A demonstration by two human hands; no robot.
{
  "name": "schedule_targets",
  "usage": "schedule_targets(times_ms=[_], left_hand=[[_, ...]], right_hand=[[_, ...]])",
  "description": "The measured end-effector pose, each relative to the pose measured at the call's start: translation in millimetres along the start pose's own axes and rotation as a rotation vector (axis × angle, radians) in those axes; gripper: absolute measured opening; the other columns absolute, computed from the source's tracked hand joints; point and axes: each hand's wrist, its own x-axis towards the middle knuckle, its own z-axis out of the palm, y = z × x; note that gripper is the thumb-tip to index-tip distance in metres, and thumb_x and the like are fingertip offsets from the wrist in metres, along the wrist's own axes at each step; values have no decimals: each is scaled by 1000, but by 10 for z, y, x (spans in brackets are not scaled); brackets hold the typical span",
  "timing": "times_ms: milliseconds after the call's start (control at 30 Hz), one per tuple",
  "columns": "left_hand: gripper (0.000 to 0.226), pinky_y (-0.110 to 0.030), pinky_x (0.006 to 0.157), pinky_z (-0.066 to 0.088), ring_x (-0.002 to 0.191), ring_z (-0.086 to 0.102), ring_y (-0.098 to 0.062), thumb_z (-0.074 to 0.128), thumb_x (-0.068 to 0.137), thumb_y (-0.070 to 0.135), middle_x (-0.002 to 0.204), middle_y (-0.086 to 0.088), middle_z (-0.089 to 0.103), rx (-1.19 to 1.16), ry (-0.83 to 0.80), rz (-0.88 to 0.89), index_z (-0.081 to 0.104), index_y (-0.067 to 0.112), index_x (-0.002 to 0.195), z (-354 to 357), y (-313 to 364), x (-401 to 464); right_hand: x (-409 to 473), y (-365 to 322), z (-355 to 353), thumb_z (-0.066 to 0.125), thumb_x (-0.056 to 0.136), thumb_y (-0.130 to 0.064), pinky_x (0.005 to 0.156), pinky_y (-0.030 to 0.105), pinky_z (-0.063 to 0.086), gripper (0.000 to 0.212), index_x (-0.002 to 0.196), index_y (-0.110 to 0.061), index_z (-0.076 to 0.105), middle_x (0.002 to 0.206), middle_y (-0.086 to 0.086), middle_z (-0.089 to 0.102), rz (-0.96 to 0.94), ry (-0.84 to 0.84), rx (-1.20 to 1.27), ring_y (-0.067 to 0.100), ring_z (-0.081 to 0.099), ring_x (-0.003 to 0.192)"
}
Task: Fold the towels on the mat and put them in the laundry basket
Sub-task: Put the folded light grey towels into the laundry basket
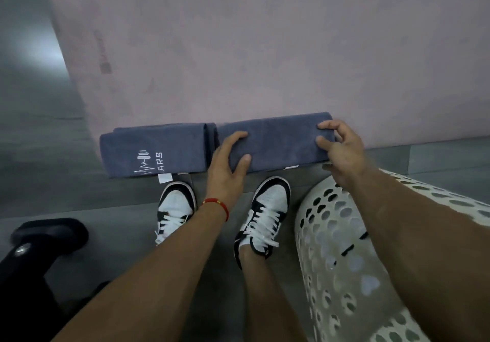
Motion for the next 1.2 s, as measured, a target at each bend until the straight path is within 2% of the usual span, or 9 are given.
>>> schedule_targets(times_ms=[33,133,333,467,567,700,933,1067,1200], left_hand=[[39,-30,112,40,129,48,-8,61,98,15,138,5,51,-42,-21,-2,54,30,134,-13,-26,14],[38,-21,108,40,126,51,-4,60,99,10,136,10,51,-143,-89,-14,52,20,135,-34,-34,123],[40,-14,104,38,124,51,1,59,100,13,128,31,51,-216,-202,-13,48,21,138,-70,-141,266],[42,-14,103,40,125,52,1,61,99,18,134,18,51,-272,-196,-30,48,24,138,-50,-159,321],[42,-17,105,42,124,53,0,63,98,22,137,12,53,-301,-197,-45,49,30,137,-46,-176,336],[42,-26,110,42,127,52,-2,64,98,26,139,13,53,-320,-225,-56,50,37,136,-79,-209,368],[44,-27,111,42,127,53,-2,64,97,30,143,14,50,-353,-257,-108,50,44,137,-147,-191,375],[43,-29,110,43,126,55,-5,67,95,26,142,12,51,-371,-247,-119,55,41,134,-147,-193,392],[44,-38,113,42,128,55,-12,70,91,16,141,8,55,-450,-199,-104,61,32,130,-109,-257,362]], right_hand=[[14,-13,3,63,92,-2,62,29,44,31,91,-32,67,108,4,72,33,-12,30,18,62,86],[108,-21,-15,64,91,-4,62,29,43,29,89,-33,69,101,-3,72,106,-41,118,18,63,84],[158,0,-76,70,88,-8,58,27,51,23,95,-30,71,104,-3,73,141,-97,172,16,68,83],[127,34,-92,74,87,-14,68,32,49,21,97,-32,74,105,-8,74,122,-102,171,14,68,89],[118,-2,-90,75,87,-16,65,29,51,19,99,-31,73,97,-13,74,117,-115,161,7,69,81],[132,-25,-96,76,87,-14,61,29,56,21,102,-28,72,90,-15,76,108,-147,182,5,71,77],[127,-41,-74,76,87,-12,62,32,58,20,99,-27,72,89,-10,77,90,-148,187,12,72,78],[116,-23,-84,77,86,-12,60,30,57,21,101,-27,74,92,-9,77,96,-141,192,12,73,80],[130,14,-83,76,86,-10,61,31,57,19,97,-25,74,97,-6,77,92,-129,209,13,74,83]])
